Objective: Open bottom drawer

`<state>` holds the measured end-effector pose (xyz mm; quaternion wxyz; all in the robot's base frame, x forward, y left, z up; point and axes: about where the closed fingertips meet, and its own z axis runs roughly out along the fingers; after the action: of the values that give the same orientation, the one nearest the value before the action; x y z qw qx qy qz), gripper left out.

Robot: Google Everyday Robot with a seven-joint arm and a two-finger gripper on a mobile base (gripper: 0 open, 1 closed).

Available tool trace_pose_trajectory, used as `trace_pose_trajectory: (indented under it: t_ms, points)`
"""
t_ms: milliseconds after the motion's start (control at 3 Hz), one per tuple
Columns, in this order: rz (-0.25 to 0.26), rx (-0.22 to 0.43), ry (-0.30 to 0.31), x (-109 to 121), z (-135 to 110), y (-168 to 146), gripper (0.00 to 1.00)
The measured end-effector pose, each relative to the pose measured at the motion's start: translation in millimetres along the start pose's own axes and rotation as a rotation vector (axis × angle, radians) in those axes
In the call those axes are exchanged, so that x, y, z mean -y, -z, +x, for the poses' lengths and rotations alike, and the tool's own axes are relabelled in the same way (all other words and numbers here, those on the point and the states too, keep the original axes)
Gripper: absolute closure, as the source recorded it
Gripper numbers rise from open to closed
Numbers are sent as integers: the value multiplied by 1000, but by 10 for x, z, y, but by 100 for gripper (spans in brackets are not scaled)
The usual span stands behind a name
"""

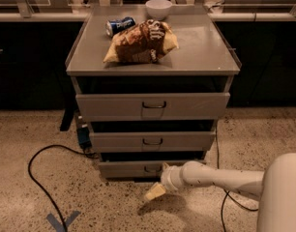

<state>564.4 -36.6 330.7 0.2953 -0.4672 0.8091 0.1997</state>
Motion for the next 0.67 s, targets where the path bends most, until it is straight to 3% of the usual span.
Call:
trace_pose_trajectory:
  t_ms: [333,667]
  points:
    - [-10,31,-8,541,9,-135,0]
    - [-10,31,-8,542,9,-136,0]
